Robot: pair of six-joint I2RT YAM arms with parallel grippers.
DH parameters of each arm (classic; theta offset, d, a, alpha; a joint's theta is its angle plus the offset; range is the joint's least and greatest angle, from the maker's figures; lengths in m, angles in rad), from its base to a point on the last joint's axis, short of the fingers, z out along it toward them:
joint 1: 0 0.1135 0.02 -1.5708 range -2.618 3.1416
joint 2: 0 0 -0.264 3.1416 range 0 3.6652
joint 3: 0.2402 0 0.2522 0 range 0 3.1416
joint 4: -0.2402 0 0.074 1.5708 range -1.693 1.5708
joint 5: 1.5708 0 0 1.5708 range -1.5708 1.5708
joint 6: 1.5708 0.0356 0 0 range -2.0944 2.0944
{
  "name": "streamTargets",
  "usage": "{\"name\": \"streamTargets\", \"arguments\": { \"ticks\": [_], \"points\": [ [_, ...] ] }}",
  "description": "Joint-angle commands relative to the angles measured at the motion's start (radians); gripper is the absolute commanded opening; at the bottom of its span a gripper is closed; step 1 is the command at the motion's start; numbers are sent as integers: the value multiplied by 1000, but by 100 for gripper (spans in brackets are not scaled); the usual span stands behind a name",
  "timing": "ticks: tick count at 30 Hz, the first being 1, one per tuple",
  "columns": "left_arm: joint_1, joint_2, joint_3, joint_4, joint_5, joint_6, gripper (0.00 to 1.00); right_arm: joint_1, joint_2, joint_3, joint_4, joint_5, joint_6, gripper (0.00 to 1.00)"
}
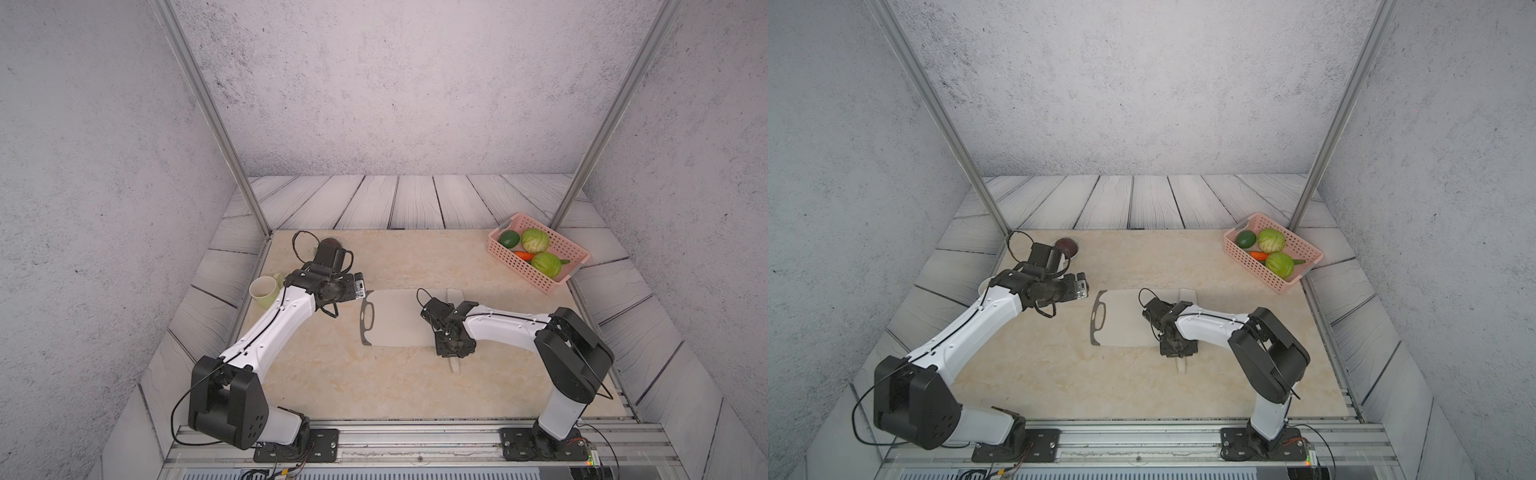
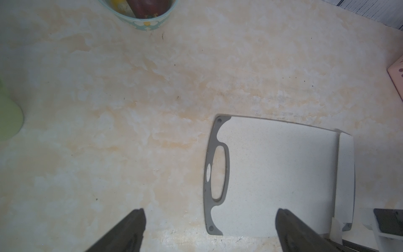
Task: Align the knife with the edge of the cutting board
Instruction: Move the knife to the edge of the cutting board.
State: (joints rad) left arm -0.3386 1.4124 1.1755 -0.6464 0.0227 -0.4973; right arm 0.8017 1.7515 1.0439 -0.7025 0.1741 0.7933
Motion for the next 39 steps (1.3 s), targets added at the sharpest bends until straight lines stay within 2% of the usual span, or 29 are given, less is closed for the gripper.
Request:
{"name": "streamTargets", "arguments": {
  "ticks": [1,11,39],
  "points": [
    [-5,-15,0,3,-11,5,98,-4,-24,-13,-21,-6,0,27],
    [-7,-13,0,3,-13,5,98,-4,-29,-7,-31,2,-2,20],
    [-8,-12,0,4,-12,5,98,-4,-35,-10,-50,14,-3,18]
  ]
}}
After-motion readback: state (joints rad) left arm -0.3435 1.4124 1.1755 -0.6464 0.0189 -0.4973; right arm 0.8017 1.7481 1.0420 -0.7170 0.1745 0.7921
